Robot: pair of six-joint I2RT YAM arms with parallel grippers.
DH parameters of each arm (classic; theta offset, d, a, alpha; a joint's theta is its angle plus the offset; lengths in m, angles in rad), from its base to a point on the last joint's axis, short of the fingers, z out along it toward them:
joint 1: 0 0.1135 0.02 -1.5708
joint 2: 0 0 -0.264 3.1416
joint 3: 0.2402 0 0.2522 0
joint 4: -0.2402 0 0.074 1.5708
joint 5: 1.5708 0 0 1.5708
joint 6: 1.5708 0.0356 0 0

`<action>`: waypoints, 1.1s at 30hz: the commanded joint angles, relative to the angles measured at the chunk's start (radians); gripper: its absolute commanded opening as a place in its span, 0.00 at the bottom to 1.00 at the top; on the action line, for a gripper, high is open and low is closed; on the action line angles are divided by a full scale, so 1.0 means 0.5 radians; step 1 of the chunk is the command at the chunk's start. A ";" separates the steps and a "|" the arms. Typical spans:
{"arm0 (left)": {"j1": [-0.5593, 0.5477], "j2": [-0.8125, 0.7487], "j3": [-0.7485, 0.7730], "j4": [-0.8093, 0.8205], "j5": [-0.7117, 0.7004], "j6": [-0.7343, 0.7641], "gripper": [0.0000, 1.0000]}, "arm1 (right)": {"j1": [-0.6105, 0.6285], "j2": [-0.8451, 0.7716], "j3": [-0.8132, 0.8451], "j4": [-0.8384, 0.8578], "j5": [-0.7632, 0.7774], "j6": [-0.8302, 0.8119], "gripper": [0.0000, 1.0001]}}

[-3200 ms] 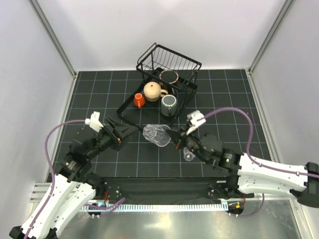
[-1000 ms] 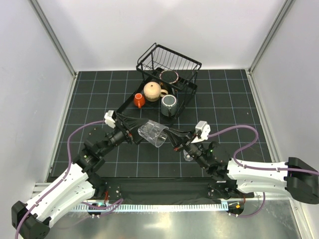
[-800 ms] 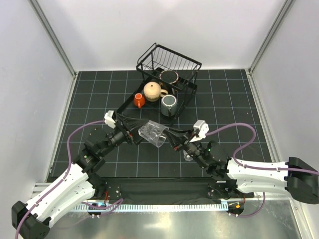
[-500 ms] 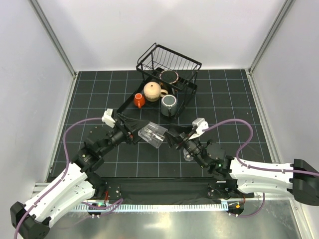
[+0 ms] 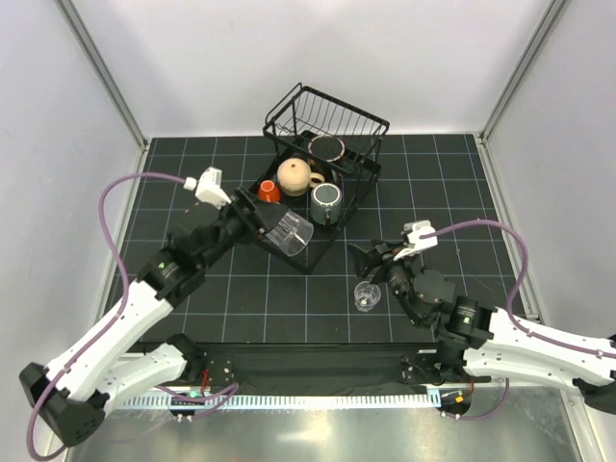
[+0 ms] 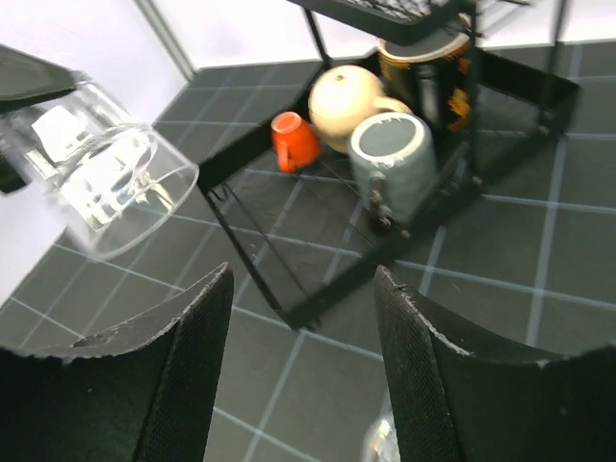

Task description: Load the cups into the dish rack

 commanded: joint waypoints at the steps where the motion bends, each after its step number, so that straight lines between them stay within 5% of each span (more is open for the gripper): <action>1: -0.005 0.173 0.165 -0.080 -0.312 0.435 0.00 | -0.011 -0.155 0.137 -0.550 0.149 0.182 0.62; 11: -0.014 0.912 0.230 0.566 -0.638 0.969 0.00 | -0.011 -0.345 0.205 -0.834 0.146 0.256 0.65; 16: -0.100 1.338 0.487 0.598 -0.809 1.174 0.00 | -0.014 -0.318 0.199 -0.831 0.118 0.253 0.65; 33: -0.137 1.857 0.500 1.307 -1.003 1.662 0.00 | -0.011 -0.597 0.128 -0.895 0.207 0.232 0.65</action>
